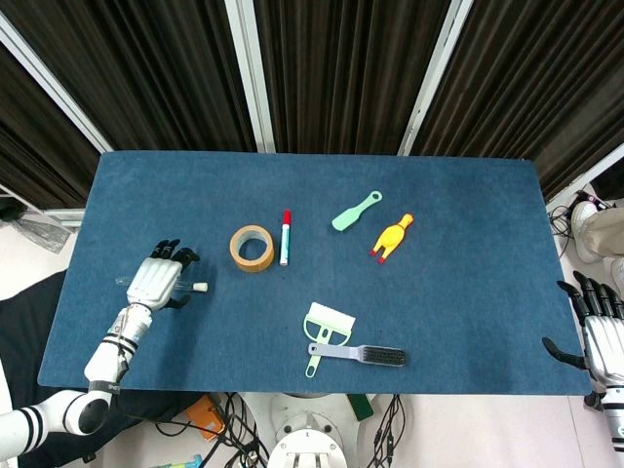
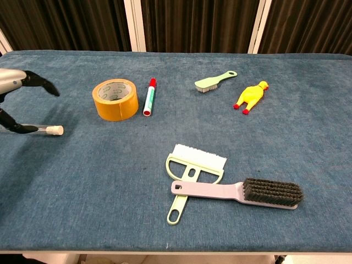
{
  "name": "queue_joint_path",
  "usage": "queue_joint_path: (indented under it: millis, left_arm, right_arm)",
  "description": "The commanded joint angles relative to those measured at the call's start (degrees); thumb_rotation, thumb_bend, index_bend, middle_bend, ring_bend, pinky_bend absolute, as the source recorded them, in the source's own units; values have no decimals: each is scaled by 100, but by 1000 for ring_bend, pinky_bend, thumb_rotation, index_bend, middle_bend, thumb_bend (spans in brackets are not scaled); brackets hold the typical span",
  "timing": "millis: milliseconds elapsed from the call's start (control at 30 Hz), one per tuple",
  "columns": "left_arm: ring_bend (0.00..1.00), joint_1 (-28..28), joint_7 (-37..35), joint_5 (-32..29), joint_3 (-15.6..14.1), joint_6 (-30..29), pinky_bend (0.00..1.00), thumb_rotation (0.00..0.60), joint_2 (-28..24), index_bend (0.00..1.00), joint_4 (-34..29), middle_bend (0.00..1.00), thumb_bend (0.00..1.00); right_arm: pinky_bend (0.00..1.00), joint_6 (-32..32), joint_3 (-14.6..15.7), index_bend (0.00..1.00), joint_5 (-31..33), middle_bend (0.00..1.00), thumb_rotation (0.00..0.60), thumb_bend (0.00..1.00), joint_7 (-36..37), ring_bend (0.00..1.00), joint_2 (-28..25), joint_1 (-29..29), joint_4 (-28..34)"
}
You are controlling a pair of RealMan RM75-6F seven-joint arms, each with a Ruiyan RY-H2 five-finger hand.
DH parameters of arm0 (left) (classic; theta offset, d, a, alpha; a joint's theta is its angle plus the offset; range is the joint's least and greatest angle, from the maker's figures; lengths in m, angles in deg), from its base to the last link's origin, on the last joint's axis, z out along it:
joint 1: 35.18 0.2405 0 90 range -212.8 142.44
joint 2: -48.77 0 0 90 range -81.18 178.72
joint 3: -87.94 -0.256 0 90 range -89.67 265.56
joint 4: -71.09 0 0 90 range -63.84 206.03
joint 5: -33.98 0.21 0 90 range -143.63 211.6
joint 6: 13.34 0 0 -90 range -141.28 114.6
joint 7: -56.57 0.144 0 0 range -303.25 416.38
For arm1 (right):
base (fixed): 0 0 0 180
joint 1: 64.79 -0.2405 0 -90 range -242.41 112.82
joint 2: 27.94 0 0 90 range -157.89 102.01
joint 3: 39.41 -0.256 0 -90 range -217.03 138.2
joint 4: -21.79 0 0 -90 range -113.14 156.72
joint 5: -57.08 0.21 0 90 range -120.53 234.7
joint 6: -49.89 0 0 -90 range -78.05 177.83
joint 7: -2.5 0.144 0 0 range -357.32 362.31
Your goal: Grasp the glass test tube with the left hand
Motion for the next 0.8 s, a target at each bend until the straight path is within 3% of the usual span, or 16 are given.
queue_joint_path:
  millis: [33, 800]
  left_arm:
    - [0, 64, -205, -40, -84, -16, 36, 600, -9, 294, 170, 241, 215]
    - [66, 205, -1970, 407, -352, 26, 36, 600, 467, 440, 1777, 431, 245]
  right_arm:
    - [0, 6, 0, 176, 7, 64, 600, 334, -11, 0, -1, -2, 4]
    - [0, -23, -39, 213, 41, 64, 600, 334, -19, 0, 18, -5, -15]
